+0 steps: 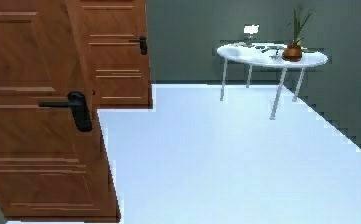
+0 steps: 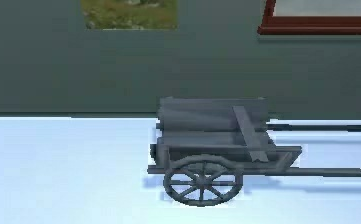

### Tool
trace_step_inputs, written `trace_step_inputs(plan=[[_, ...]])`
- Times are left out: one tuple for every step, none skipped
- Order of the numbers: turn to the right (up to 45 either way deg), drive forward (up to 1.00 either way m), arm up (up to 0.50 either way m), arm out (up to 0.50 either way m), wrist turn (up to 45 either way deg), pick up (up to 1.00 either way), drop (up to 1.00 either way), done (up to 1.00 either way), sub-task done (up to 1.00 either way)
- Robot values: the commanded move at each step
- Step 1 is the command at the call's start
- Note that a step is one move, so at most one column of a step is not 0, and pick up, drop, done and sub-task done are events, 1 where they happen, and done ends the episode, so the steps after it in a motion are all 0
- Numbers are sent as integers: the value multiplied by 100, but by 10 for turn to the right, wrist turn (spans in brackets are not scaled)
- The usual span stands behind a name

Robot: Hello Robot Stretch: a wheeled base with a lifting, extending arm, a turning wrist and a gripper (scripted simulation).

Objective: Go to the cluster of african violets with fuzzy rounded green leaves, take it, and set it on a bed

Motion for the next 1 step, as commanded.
trace_step_inputs(plan=[[0, 15, 0, 0, 0, 0, 0, 0, 0]])
